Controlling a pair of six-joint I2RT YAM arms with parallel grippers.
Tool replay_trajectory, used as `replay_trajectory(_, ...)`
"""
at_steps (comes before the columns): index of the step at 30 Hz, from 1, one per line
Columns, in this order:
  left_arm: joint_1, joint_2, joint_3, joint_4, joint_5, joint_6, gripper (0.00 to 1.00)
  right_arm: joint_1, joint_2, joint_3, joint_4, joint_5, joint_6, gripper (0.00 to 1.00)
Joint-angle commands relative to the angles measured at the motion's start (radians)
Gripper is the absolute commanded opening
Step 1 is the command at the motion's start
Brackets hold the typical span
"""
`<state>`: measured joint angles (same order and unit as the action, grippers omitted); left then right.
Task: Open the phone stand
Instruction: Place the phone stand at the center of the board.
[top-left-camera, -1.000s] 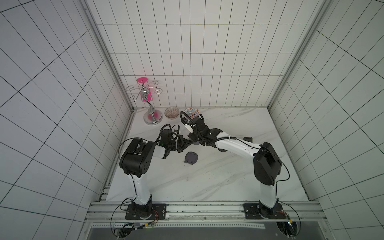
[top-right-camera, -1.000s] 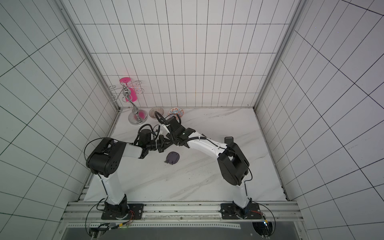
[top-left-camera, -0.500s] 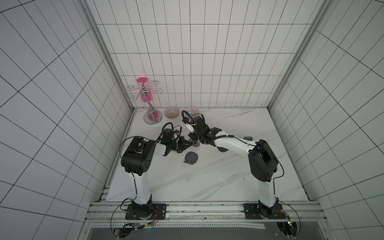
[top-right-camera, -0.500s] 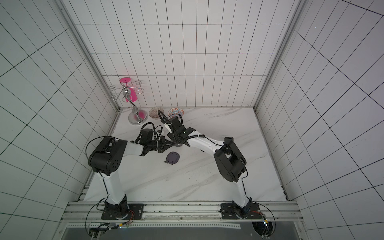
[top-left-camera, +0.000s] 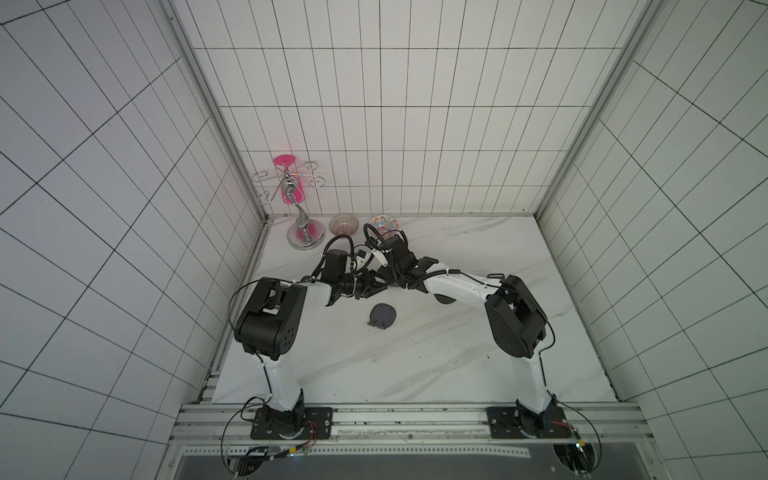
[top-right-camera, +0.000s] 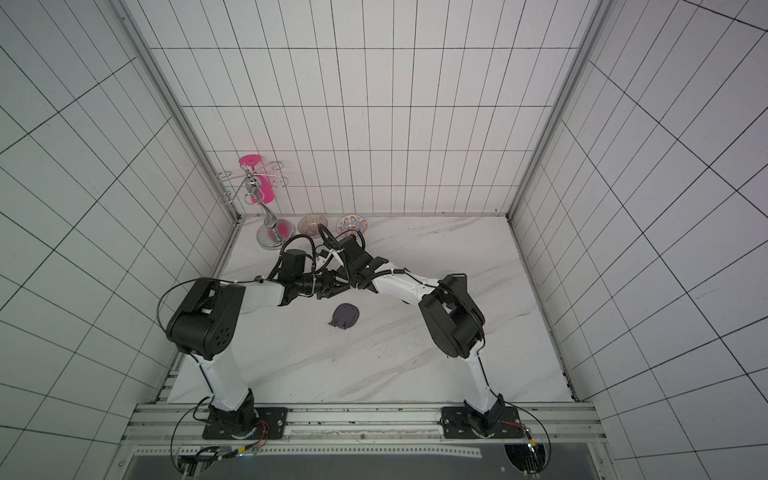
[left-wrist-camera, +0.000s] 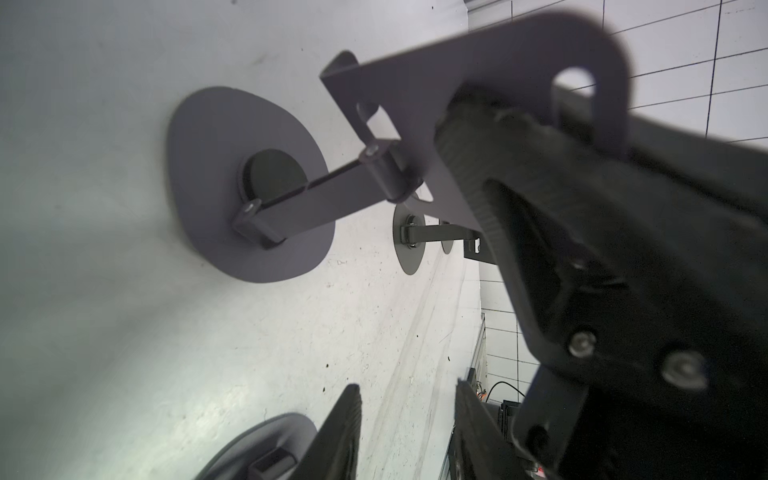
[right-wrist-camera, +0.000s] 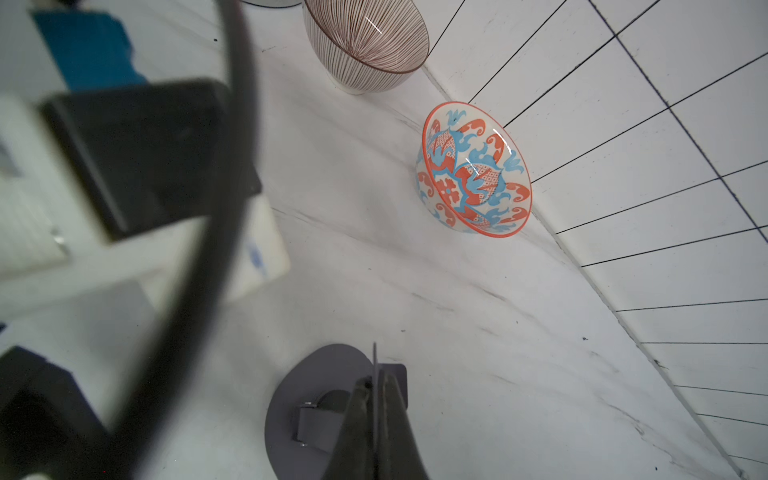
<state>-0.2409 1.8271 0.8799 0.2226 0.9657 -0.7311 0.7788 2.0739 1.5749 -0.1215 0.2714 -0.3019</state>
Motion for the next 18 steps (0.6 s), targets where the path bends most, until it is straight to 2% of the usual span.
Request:
replay_trajectory(1,0.038,-0.079,-0.022,-0.093,-0.006,0.081,0.38,-0.033,0.056,-0.053,-0.157,-0.057,0.033,0.00)
replay_trajectory(5,0.046,-0.130,-0.018,-0.207,-0.019,0.151,0.36,-0.049,0.074,-0.053,-0.154,-0.086,0.057,0.00)
replay_trajectory(18,0.045,-0.150,-0.009,-0.207,-0.004,0.139,0.33,-0.101,0.123,-0.047,-0.174,-0.119,0.103,0.00)
